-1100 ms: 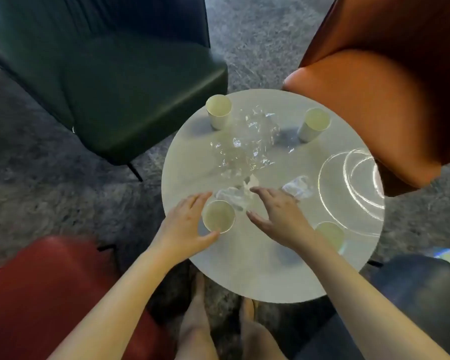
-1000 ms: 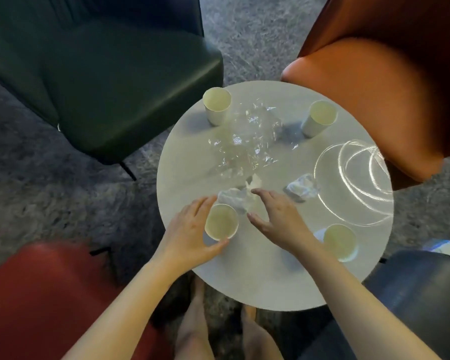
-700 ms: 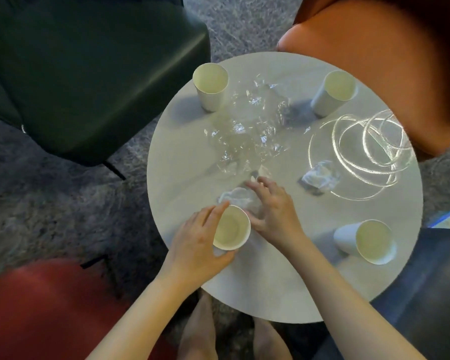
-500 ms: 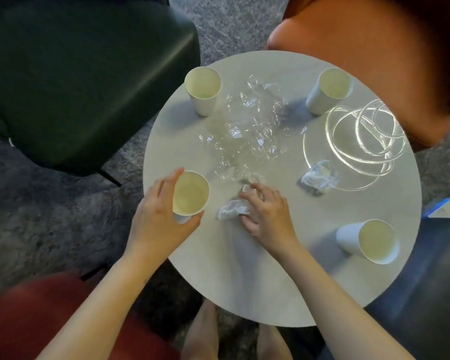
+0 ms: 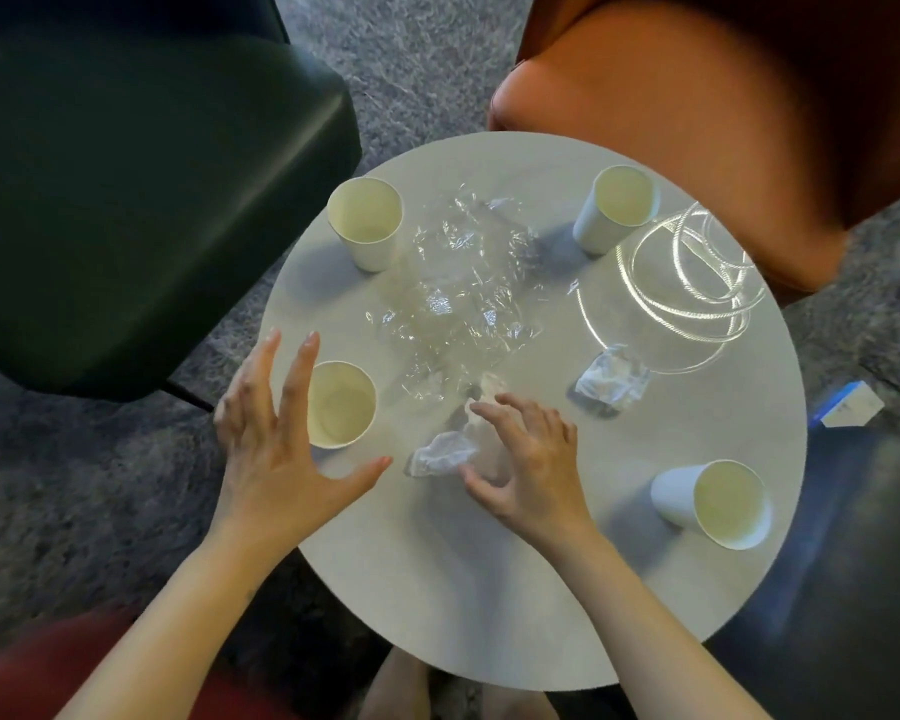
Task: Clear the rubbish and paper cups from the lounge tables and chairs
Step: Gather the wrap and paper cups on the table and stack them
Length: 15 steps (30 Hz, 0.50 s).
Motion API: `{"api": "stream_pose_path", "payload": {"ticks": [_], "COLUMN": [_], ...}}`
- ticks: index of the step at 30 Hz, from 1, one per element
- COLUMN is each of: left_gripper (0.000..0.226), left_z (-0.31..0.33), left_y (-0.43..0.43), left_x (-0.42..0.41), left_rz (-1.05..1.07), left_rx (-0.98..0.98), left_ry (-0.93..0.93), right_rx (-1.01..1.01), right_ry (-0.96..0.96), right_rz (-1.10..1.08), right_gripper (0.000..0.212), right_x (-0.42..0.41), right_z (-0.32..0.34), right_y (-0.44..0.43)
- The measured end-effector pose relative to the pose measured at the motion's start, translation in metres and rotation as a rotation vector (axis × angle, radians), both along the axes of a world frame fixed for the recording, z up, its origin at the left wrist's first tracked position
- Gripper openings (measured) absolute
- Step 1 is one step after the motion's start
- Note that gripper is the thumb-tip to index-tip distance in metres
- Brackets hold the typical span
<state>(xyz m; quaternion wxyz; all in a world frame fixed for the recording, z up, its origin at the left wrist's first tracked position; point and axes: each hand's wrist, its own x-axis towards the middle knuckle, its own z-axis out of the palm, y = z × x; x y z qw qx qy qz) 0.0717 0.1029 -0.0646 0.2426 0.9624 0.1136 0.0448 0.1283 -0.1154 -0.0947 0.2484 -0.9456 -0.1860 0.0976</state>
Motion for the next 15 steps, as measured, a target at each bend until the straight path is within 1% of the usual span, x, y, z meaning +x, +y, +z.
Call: {"api": "stream_pose_path", "payload": {"ticks": [2, 4, 6, 8, 10, 12, 14, 15], "left_gripper": [0.097, 0.088, 0.081, 0.081, 0.087, 0.087, 0.080, 0.075], "left_z": [0.016, 0.028, 0.031, 0.026, 0.014, -0.002, -0.018, -0.024], "left_y": [-0.008, -0.022, -0.042, -0.062, -0.078, -0.089, -0.094, -0.095], "left_x": [0.009, 0.021, 0.031, 0.035, 0.037, 0.036, 0.034, 0.032], "left_rz": [-0.105, -0.197, -0.299, -0.401, -0.495, -0.567, -0.557, -0.543], "left_rx": [0.083, 0.126, 0.112, 0.080, 0.110, 0.178, 0.179, 0.188], "left_ry": [-0.133, -0.249, -0.273, -0.184, -0.030, 0.138, 0.305, 0.349], "right_rx": [0.039, 0.046, 0.001, -0.118, -0.196, -0.199, -0.207, -0.199], "right_ry": [-0.057, -0.105, -0.093, -0.025, 0.038, 0.074, 0.072, 0.054], "right_rz": [-0.063, -0.170, -0.302, -0.369, -0.392, -0.408, -0.401, -0.393], "right_gripper": [0.052, 0.049, 0.044, 0.050, 0.056, 0.056, 0.053, 0.050], "right_x": [0.005, 0.015, 0.028, 0.039, 0.046, 0.045, 0.038, 0.033], "right_z": [0.008, 0.012, 0.010, 0.001, -0.008, -0.015, -0.020, -0.021], "right_y": [-0.008, -0.017, -0.028, -0.040, -0.050, -0.055, -0.056, -0.055]}}
